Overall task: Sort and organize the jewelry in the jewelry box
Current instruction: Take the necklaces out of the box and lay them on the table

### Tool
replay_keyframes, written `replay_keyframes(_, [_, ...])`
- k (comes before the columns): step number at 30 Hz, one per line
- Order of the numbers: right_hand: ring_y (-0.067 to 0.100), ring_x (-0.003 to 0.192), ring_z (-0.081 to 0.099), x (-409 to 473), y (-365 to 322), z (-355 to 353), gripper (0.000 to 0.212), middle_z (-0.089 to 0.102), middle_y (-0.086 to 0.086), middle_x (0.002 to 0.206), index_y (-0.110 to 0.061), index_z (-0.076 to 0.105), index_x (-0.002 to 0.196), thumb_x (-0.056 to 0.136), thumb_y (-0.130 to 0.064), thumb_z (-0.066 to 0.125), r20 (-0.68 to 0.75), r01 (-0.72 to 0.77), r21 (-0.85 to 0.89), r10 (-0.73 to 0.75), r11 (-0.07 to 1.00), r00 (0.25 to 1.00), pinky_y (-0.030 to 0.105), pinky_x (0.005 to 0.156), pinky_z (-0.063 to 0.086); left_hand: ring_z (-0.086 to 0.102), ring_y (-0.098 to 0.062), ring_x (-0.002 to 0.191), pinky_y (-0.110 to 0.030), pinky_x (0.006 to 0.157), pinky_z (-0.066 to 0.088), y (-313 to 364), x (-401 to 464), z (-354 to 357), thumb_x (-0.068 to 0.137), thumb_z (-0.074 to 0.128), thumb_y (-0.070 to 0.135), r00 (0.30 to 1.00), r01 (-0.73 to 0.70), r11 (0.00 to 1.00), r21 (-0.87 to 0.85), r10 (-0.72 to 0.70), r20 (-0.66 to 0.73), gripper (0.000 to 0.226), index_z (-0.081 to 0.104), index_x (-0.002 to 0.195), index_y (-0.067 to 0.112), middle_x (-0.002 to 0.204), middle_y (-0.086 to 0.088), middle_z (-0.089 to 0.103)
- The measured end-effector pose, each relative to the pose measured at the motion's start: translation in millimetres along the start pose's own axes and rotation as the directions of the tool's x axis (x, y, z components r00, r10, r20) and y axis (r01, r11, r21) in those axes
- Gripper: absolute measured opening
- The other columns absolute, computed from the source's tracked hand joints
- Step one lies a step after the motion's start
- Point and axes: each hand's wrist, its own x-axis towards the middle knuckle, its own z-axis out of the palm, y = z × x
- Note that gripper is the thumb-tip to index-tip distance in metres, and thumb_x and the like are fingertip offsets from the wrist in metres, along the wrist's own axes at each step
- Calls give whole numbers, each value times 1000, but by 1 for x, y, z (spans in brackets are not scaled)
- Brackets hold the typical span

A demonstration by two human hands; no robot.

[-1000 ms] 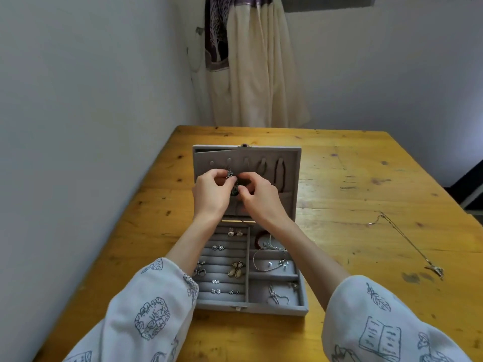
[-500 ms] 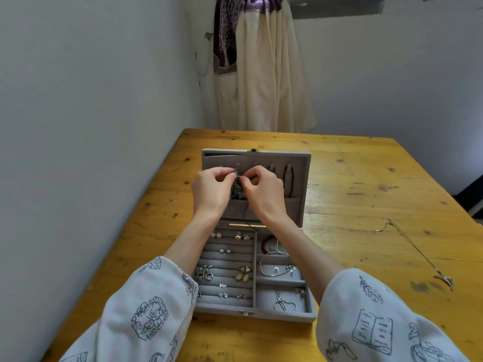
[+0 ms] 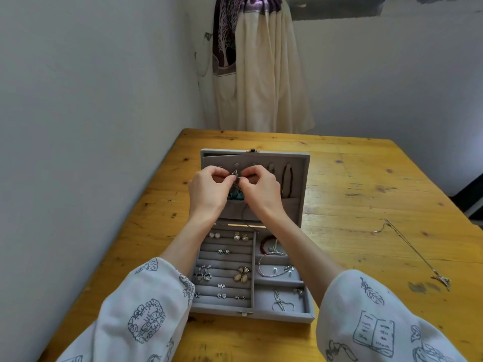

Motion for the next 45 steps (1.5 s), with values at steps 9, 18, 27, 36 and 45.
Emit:
replay_keyframes(9, [11, 91, 61, 6, -3, 3, 18, 71, -1, 92, -15, 73, 93, 87, -24, 59, -43, -45, 21, 46, 999, 998, 26, 81, 46, 57, -5, 80, -7, 62, 37, 3, 2, -3, 87, 61, 15, 992, -120, 989, 82, 118, 34, 14, 71, 95, 11, 91, 0, 70])
replay_keyframes(18, [16, 80, 54, 11, -9, 12, 14, 63, 2, 81, -10, 71, 91, 86, -16, 60, -27, -315, 384, 351, 868, 936, 21, 60, 42, 58, -9, 83, -3, 60, 36, 5, 5, 10, 88, 58, 15, 990, -134, 990, 43, 136, -32, 13, 70, 93, 12, 93, -2, 70])
replay_keyframes(27, [11, 51, 39, 8, -20, 11, 15, 51, 2, 64, -9, 61, 72, 87, -8, 55, 93, -455, 510, 479, 729, 873, 19, 37, 30, 55, -10, 79, 3, 59, 37, 4, 7, 12, 84, 62, 10, 997, -62, 998, -17, 61, -55, 8, 65, 92, 9, 85, 2, 62])
replay_keyframes(36, [9, 59, 45, 5, -27, 11, 13, 57, 2, 74, -10, 64, 94, 90, -6, 52, 100, -433, 610, 479, 663, 872, 18, 39, 34, 63, -15, 93, -25, 85, 49, 10, 16, 11, 82, 64, 9, 998, 49, 992, -115, -46, 34, 19, 70, 101, 9, 100, -6, 70])
replay_keyframes(45, [10, 84, 60, 1, -31, -2, 10, 63, -6, 80, -16, 68, 89, 88, -14, 58, 9, -193, 348, 203, 917, 979, 26, 77, 51, 62, -10, 91, -20, 82, 49, 12, 9, -1, 86, 60, 7, 999, -25, 976, -217, 31, 22, 18, 67, 101, 12, 93, 2, 66])
